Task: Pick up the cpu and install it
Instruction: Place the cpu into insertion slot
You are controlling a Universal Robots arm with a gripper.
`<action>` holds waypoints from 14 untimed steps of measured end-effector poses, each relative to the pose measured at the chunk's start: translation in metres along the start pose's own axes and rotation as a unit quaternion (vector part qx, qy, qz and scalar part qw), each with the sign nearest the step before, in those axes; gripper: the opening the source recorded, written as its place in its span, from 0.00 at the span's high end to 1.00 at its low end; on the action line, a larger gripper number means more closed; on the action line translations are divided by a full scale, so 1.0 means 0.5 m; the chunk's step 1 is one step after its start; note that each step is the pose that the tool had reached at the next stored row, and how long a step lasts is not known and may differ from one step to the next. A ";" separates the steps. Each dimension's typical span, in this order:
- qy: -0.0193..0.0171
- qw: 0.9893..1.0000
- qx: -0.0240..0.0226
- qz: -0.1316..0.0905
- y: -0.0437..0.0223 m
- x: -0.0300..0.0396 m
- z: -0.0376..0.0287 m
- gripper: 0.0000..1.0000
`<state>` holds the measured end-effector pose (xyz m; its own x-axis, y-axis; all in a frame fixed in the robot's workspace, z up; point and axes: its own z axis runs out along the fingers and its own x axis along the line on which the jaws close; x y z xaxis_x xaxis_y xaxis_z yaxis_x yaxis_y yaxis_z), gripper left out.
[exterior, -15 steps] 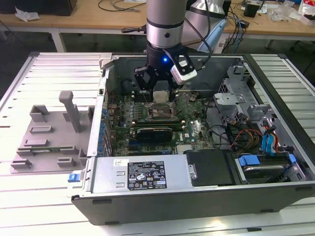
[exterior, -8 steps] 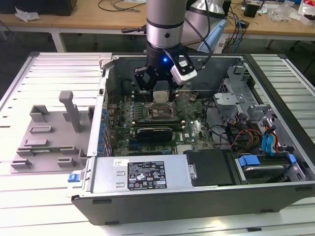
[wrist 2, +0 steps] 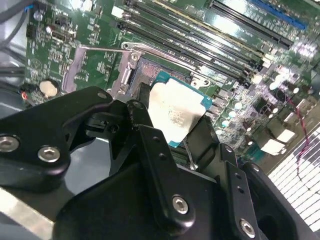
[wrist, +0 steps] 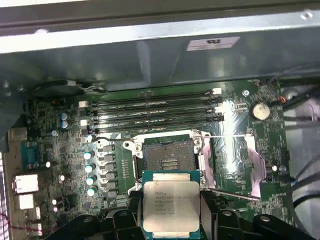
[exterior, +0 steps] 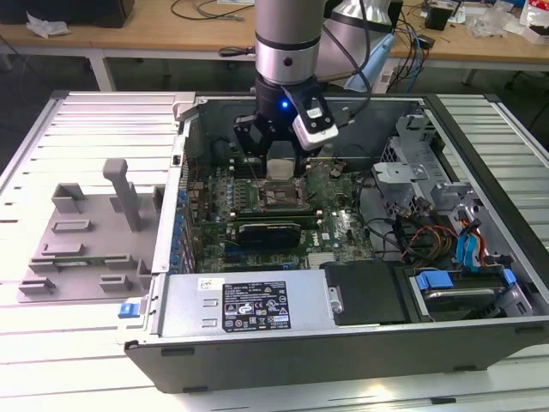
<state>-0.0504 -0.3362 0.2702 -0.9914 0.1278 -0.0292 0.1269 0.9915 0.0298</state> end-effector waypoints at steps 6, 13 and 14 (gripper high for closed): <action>-0.002 0.997 0.002 0.079 0.000 0.000 0.001 0.45; -0.005 0.988 0.005 0.156 0.000 0.000 0.002 0.45; -0.005 0.987 0.005 0.163 0.000 0.000 0.002 0.45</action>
<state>-0.0501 -0.3362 0.2692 -0.8976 0.4398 -0.0293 0.4390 0.8980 0.0295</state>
